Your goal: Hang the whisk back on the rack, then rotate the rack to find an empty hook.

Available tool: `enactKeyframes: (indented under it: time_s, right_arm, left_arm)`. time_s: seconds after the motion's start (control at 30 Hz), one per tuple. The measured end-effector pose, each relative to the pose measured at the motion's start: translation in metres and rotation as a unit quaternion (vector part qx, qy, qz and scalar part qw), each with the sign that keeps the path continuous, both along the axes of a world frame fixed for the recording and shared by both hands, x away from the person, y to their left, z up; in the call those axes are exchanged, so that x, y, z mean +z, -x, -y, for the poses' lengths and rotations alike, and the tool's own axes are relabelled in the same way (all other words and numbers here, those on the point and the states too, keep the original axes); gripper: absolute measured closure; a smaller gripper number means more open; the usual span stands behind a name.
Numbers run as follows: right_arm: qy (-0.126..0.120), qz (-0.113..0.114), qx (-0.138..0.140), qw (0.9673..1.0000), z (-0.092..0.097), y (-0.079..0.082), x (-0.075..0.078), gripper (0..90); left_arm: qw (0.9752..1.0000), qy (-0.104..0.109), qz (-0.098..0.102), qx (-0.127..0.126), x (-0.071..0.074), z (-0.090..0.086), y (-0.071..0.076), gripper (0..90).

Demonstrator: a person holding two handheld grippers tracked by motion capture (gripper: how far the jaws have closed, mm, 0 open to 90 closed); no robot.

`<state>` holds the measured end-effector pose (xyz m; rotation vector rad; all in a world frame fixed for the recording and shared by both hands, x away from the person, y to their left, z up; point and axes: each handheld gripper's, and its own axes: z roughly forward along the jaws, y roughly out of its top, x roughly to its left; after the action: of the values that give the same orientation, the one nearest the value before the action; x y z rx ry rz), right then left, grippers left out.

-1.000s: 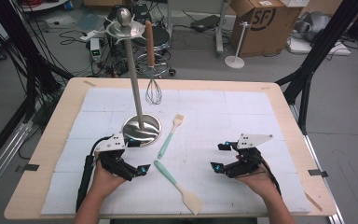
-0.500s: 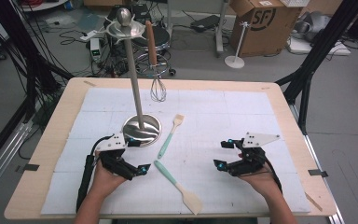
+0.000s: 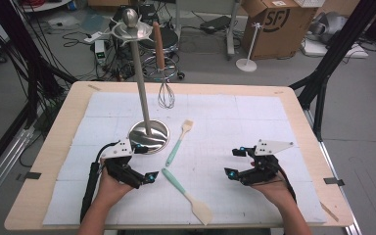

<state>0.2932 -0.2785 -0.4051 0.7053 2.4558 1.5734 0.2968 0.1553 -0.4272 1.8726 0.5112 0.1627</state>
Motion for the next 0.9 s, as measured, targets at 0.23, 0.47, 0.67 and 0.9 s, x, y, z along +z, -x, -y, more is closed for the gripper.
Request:
enactKeyframes:
  time_s: [0.23, 0.47, 0.67, 0.9]
  right_arm:
    - [0.002, -0.005, 0.000, 1.0000, 0.0001, 0.0002, -0.0021, 20.4]
    - [0.003, -0.006, -0.002, 1.0000, 0.0022, 0.0003, -0.0031, 20.4]
    - [0.003, -0.005, -0.002, 1.0000, 0.0019, -0.0001, -0.0038, 20.4]
    - [0.003, -0.008, -0.006, 0.9999, 0.0044, -0.0009, -0.0041, 20.4]
  left_arm:
    - [1.0000, -0.001, 0.001, -0.002, -0.0003, 0.0011, -0.0015, 1.8]
    - [1.0000, -0.001, 0.001, -0.003, -0.0004, 0.0025, -0.0025, 1.8]
    - [1.0000, 0.001, 0.005, -0.008, 0.0033, 0.0042, 0.0002, 1.8]
    - [1.0000, 0.002, 0.002, -0.004, 0.0078, 0.0033, -0.0002, 1.8]
